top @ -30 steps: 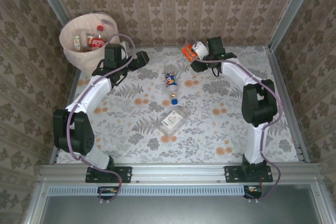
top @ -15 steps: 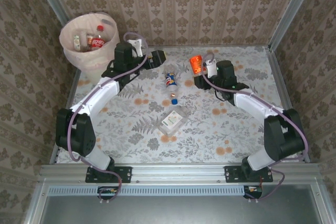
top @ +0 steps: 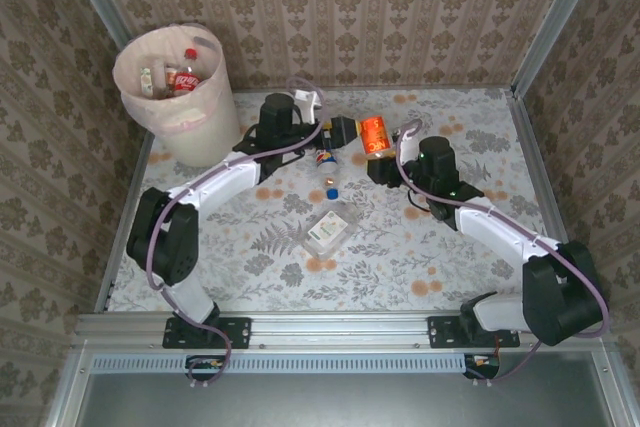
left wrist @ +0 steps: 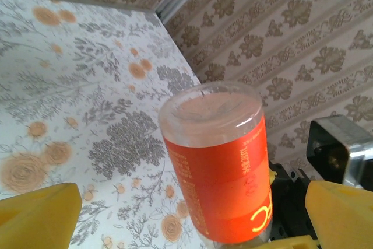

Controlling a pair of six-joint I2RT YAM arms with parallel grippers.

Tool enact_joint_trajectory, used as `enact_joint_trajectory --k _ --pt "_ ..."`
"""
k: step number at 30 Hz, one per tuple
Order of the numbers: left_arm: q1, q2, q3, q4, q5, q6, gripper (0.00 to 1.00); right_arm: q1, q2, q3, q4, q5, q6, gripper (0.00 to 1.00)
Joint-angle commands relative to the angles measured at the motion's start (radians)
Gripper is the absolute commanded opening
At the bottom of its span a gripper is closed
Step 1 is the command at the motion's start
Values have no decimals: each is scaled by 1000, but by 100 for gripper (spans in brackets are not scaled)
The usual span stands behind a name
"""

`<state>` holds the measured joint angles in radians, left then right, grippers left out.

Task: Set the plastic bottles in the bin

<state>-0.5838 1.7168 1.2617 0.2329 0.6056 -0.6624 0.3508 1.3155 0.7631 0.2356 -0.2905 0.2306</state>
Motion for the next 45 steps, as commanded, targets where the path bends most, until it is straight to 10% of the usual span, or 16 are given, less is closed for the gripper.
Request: enact_joint_trajectory --k 1,13,20,31,45 --pt "-19 15 44 52 24 -4 100 10 -25 -4 59 -34 27 41" --pt "-71 110 110 86 17 -39 100 23 -4 7 146 -193 75 43" --pt "-82 119 124 65 -17 -45 61 24 4 10 155 -189 88 47" --pt "-51 111 131 8 -49 -38 57 19 -31 9 110 -194 50 90" --pt "7 -25 126 -244 -301 120 54 19 -255 -93 26 349 59 100"
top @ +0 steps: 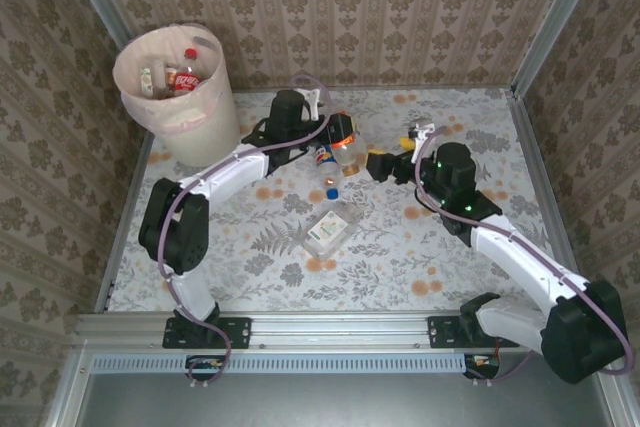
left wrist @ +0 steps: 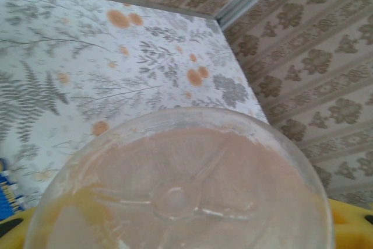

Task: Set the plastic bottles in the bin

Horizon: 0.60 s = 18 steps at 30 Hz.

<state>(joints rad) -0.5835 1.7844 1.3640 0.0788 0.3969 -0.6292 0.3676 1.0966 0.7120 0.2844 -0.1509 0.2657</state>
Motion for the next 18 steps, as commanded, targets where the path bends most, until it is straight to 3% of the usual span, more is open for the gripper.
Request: enact_joint_trajectory --k 1,6,18 --pt "8 -109 29 -123 -121 112 55 1 -45 -52 -27 247 30 100" --pt "14 -199 82 -323 -317 247 54 -11 -61 -74 -86 352 37 100" --pt "55 -308 308 -593 -818 552 55 -19 -5 -51 -87 359 47 100"
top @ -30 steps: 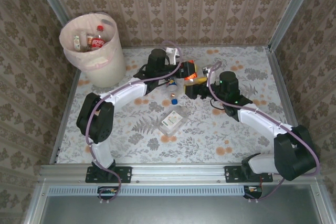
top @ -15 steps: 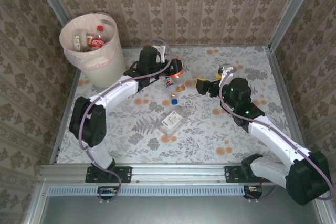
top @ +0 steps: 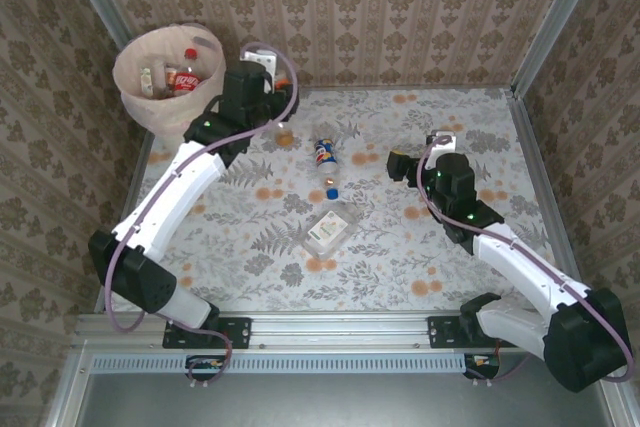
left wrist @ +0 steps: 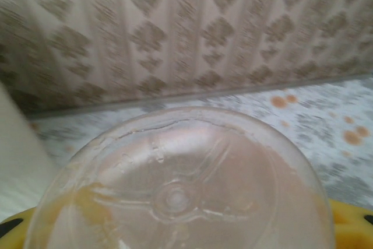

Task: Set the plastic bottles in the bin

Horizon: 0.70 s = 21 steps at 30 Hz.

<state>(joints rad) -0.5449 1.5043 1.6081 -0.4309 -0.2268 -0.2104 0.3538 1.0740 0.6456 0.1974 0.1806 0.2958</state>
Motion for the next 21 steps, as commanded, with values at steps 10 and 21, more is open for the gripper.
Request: enact_joint_trajectory --k 10,21 --pt "130 107 331 -95 -549 370 55 -9 62 39 2 3 31 100" --pt "327 381 711 -280 -426 320 55 -11 82 49 -37 -4 26 100"
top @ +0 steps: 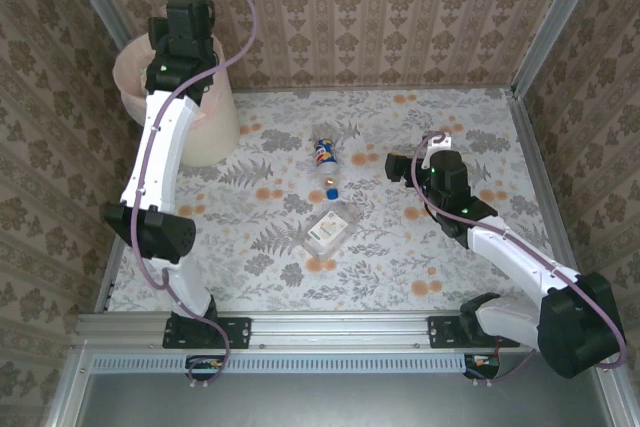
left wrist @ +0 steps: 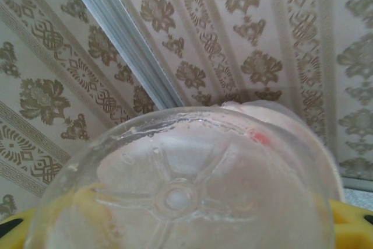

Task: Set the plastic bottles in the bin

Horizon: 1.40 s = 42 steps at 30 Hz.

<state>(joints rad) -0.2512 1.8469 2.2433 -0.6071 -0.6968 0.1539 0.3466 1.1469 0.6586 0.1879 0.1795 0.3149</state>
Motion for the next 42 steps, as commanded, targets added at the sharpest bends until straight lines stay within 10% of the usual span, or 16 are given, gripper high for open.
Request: enact_joint_trajectory --k 1,10,14,17,28,42 --pt "46 48 86 -121 63 -82 55 -4 10 38 -32 -2 7 100" --pt "259 -10 -125 -53 343 -513 59 -6 7 43 -53 -6 1 100" --pt "326 -37 -176 -91 443 -642 85 -7 5 39 -57 -6 -2 100" --pt "351 -78 -212 -84 475 -660 100 -8 10 38 -56 -5 -4 100" --pt "371 -182 -286 -27 648 -631 100 -8 56 35 -32 -19 28 100" --pt "-14 -251 -503 43 629 -565 100 -7 160 80 -71 -84 162 100"
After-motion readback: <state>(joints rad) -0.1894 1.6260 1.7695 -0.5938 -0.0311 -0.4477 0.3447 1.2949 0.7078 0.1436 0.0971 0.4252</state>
